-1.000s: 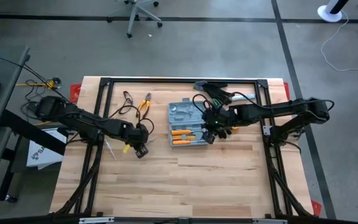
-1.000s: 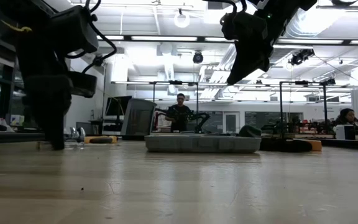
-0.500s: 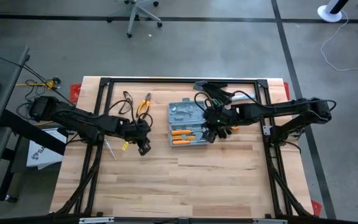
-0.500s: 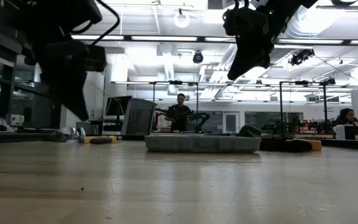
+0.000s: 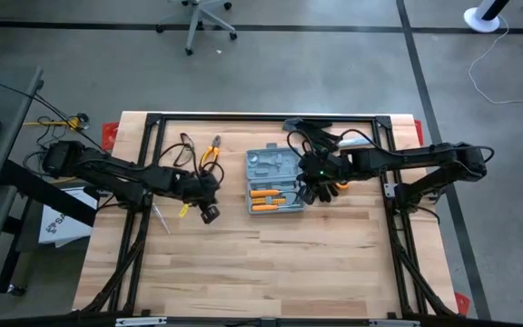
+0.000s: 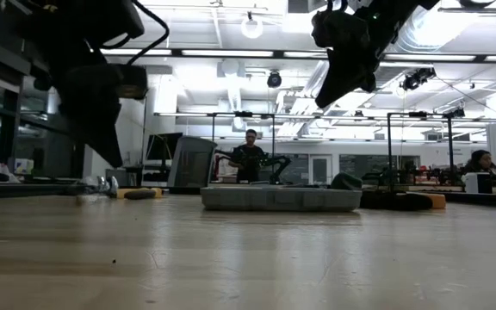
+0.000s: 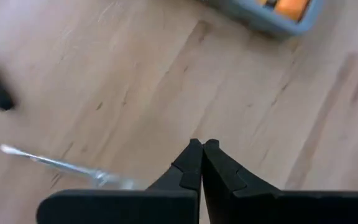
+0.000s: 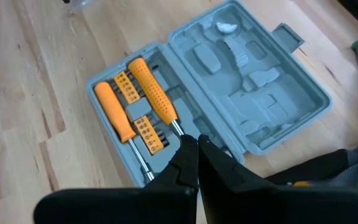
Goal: Prefit tool cases
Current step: Put the transparent flat screwdriver into the gray toolbox
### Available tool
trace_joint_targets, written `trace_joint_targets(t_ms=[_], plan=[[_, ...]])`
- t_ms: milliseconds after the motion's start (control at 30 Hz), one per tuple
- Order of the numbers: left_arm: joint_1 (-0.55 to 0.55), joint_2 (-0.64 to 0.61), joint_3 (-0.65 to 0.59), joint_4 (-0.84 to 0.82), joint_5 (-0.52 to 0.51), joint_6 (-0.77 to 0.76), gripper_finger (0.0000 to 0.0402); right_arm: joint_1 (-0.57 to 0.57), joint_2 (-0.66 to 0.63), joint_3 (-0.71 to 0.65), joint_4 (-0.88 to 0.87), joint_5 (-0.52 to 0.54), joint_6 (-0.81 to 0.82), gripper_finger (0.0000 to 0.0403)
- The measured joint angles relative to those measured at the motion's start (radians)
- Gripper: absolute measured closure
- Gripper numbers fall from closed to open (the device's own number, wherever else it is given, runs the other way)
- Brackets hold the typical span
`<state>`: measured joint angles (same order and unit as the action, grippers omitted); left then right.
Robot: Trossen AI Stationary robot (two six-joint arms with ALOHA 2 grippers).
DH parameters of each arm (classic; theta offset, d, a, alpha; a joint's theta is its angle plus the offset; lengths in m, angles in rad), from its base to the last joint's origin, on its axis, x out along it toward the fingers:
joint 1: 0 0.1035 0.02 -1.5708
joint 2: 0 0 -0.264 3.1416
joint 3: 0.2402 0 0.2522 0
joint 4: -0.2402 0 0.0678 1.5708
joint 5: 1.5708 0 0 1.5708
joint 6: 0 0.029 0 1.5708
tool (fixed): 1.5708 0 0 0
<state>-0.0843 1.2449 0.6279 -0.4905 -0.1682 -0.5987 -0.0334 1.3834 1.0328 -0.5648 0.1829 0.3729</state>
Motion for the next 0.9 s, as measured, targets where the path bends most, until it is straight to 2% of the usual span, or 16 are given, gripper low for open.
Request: trace_joint_targets(t_ms=[167, 467, 667, 900], plan=[[0.009, 0.0, -0.018, -0.046, -0.049, 0.001, 0.0401, 0.0, 0.0, 0.0, 0.0, 0.001, 0.0, 0.0403], [0.079, 0.0, -0.028, 0.005, -0.081, 0.036, 0.0401, -0.002, 0.0, 0.0, -0.001, 0.002, -0.017, 0.0403], [0.117, 0.052, -0.028, 0.095, -0.002, 0.038, 0.0401, -0.004, 0.0, 0.0, -0.004, 0.002, -0.019, 0.0403], [0.072, 0.181, -0.028, 0.095, 0.114, -0.04, 0.0401, -0.004, 0.0, 0.0, -0.054, 0.003, -0.017, 0.0403]])
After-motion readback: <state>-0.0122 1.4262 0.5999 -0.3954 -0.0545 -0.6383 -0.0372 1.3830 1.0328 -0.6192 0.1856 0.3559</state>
